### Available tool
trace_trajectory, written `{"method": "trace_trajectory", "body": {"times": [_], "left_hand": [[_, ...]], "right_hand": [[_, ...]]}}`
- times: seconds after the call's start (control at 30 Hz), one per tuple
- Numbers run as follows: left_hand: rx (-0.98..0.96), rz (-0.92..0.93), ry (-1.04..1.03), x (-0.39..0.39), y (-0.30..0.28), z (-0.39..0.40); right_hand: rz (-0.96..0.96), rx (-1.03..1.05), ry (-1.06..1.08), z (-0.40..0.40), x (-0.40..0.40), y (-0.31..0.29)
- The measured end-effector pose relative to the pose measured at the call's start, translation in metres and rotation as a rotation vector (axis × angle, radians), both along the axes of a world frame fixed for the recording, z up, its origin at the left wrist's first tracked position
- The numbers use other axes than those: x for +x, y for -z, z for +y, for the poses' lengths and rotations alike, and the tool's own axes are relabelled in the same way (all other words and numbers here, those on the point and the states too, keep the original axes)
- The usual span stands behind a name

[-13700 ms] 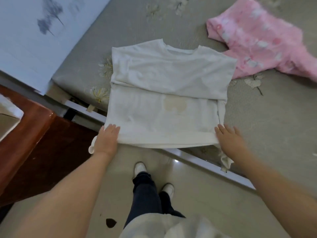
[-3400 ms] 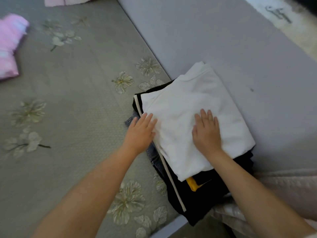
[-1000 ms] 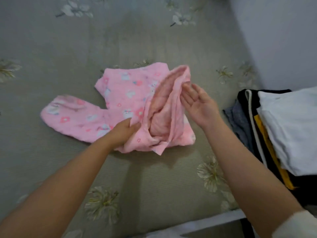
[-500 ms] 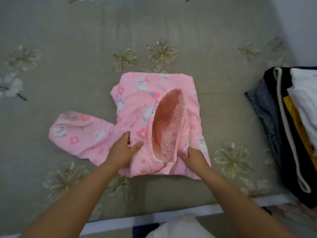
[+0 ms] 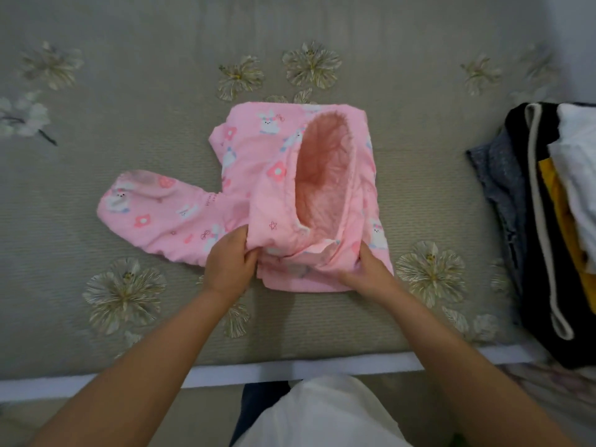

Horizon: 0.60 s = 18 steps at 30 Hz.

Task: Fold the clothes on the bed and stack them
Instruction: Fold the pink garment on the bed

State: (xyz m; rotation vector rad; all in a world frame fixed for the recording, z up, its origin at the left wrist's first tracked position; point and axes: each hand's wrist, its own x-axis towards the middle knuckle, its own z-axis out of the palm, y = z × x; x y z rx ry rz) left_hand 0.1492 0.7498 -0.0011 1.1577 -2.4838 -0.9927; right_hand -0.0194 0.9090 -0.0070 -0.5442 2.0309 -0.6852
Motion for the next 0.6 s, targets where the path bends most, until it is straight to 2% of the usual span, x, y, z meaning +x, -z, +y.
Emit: {"method": "trace_trajectory", "body": {"times": [0.1, 0.23, 0.3, 0.47, 0.6], "left_hand": [[-0.081, 0.028, 0.021, -0.013, -0.026, -0.009], [-0.086, 0.041, 0.079, -0.024, -0.074, -0.034], [-0.129, 0.049, 0.117, -0.028, -0.110, -0.046], [-0.342, 0.265, 0.055, -0.012, -0.216, -0.060], [-0.652, 0.324, 0.021, 0.030, -0.298, -0.063]], "right_hand": [[0.214, -0.046, 0.053, 0.008, 0.008, -0.010], [0.348, -0.317, 0.150, -0.014, -0.012, -0.060], [0.483, -0.394, 0.094, -0.028, -0.028, -0.101], [0.881, -0.465, -0.074, -0.054, -0.029, -0.223], [1.153, -0.476, -0.193, -0.056, 0.018, -0.315]]}}
